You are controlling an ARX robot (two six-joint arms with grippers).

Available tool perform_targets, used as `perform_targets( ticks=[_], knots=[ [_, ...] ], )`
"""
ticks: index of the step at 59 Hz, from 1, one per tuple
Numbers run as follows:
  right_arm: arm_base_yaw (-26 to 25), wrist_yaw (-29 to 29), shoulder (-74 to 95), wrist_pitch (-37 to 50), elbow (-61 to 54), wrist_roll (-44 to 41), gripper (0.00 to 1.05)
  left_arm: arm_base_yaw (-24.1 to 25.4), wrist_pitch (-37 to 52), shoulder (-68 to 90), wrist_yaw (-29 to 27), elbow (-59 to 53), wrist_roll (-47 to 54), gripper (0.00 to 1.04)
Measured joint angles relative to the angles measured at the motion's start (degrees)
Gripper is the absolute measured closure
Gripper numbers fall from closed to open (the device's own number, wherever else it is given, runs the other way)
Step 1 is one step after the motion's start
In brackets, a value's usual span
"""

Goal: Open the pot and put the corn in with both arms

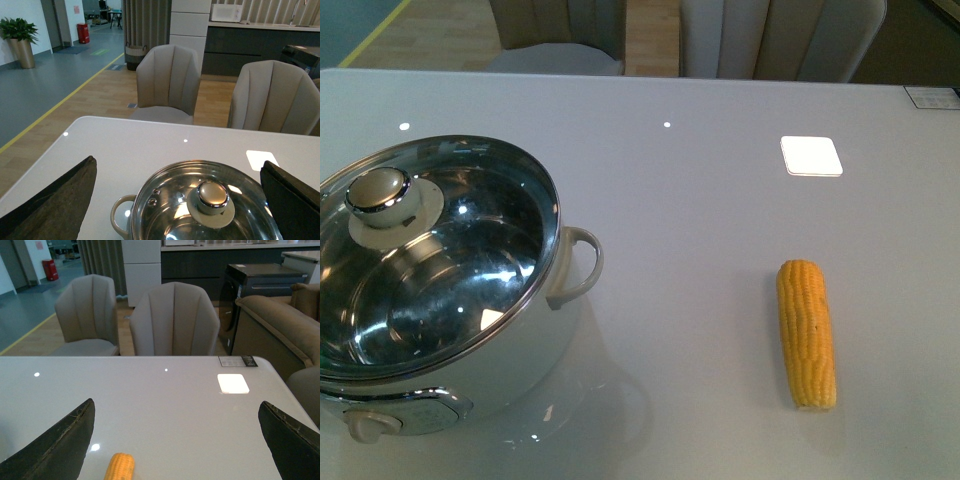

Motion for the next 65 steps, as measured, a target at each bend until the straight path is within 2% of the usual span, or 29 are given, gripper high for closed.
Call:
perform_targets(
  ticks=[28,31,33,36,46,54,65],
  knots=[
    [0.0,0.0,0.0,0.0,0.0,0.0,0.09,0.0,0.0,0.0,0.0,0.0,0.0,0.07],
    [0.0,0.0,0.0,0.0,0.0,0.0,0.09,-1.0,-4.2,1.6,-3.5,1.4,-2.4,0.07],
    [0.0,0.1,0.0,0.0,0.0,0.0,0.09,-3.0,-11.8,6.7,-8.4,4.7,-7.1,0.07],
    [0.0,0.0,0.0,0.0,0.0,0.0,0.09,-4.2,-14.5,13.0,-9.8,6.8,-11.8,0.07],
    [0.0,0.0,0.0,0.0,0.0,0.0,0.09,-5.8,-4.1,24.3,-9.9,9.9,-14.6,0.07],
    [0.0,0.0,0.0,0.0,0.0,0.0,0.09,-6.1,10.9,39.6,-8.8,11.4,-14.7,0.07],
    [0.0,0.0,0.0,0.0,0.0,0.0,0.09,-8.4,31.5,63.9,-10.5,14.2,-13.9,0.07]
  ],
)
